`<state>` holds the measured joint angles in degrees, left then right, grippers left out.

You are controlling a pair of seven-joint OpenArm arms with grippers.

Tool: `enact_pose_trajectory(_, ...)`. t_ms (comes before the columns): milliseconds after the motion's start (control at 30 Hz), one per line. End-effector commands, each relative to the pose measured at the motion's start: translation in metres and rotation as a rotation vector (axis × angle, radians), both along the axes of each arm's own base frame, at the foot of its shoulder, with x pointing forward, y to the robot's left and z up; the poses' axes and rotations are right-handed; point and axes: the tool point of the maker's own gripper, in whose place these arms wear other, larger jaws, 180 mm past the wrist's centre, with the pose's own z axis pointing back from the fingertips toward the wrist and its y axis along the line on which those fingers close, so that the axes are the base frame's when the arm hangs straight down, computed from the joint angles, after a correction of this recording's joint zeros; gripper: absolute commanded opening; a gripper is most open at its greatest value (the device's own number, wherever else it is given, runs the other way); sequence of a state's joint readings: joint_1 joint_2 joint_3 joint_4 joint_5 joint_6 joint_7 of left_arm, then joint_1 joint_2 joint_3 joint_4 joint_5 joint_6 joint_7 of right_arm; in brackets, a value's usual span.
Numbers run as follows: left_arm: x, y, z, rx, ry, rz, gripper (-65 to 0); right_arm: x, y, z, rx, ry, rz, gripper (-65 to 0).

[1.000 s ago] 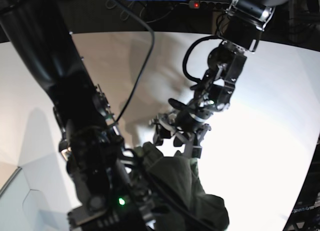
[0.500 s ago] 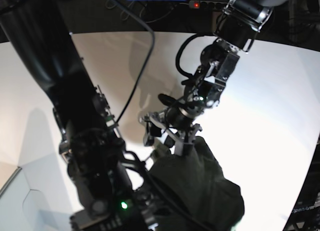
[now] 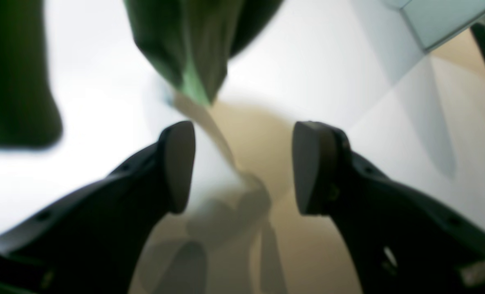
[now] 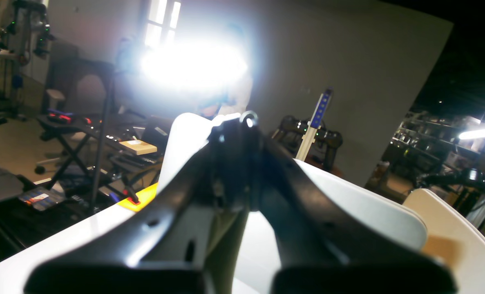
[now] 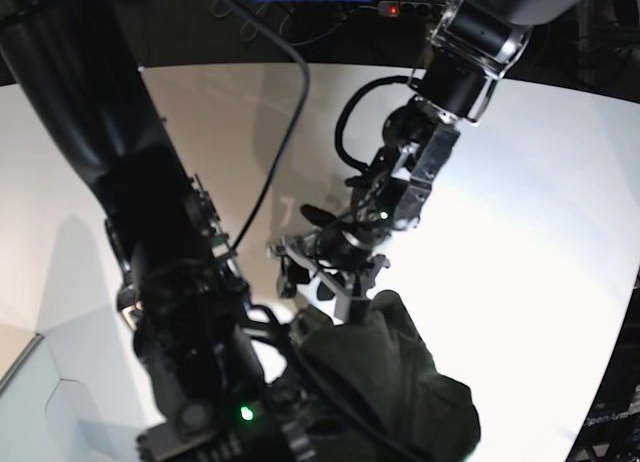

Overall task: Layout the t-shirt on the table in an organized manner, then fold the t-shirt properly
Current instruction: 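Grasp the shirt with the left gripper beside the right arm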

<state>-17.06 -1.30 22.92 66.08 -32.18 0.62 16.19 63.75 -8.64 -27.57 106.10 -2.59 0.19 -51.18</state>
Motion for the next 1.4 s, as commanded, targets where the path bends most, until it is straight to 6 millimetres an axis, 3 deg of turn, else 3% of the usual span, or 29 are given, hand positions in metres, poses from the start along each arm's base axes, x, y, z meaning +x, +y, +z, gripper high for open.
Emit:
enact_pose_trajectory(0, 0.012, -0.003, 0.023, -0.025, -0.065, 0.003, -28.3, -0.011, -0.001, 0.022, 0.02, -0.076, 0.007, -65.0)
enact_pose_trajectory(200, 0.024, -0.002, 0.037, -0.027, -0.095, 0.011, -28.3, -0.011, -0.001, 0.021, 0.02, -0.075, 0.007, -65.0)
enact_pose_trajectory(467, 0.023, -0.021, 0.047, -0.059, -0.106, -0.008, -30.1, -0.011, -0.001, 0.021, 0.021, -0.073, 0.007, -65.0)
enact_pose_trajectory(533, 0.023, -0.021, 0.042, -0.022, -0.111, -0.013, -38.4, -0.011, -0.001, 0.021, 0.021, -0.073, 0.007, -65.0)
enact_pose_trajectory(633, 0.027, -0.018, 0.029, 0.027, -0.093, -0.007, -64.5, -0.01, -0.001, 0.02, 0.02, -0.072, 0.006, -65.0)
enact_pose_trajectory(733, 0.028, -0.016, 0.025, 0.021, -0.077, 0.007, -62.1, -0.009, -0.002, 0.02, 0.021, -0.07, 0.005, -65.0)
enact_pose_trajectory(867, 0.031, -0.003, 0.023, 0.009, -0.068, 0.047, -64.6, -0.008, -0.003, 0.019, 0.023, -0.066, 0.002, -65.0)
enact_pose_trajectory(1033, 0.021, 0.02, 0.011, 0.015, -0.05, 0.082, -64.6, -0.003, -0.004, 0.009, 0.024, -0.039, -0.003, -65.0)
enact_pose_trajectory(1233, 0.005, 0.036, 0.027, 0.016, -0.108, 0.082, -64.6, 0.002, -0.002, 0.001, 0.029, -0.035, 0.001, -65.0)
enact_pose_trajectory(1367, -0.014, 0.048, 0.022, 0.032, -0.108, 0.079, -64.6, 0.015, -0.014, -0.002, 0.052, -0.004, -0.025, -65.0)
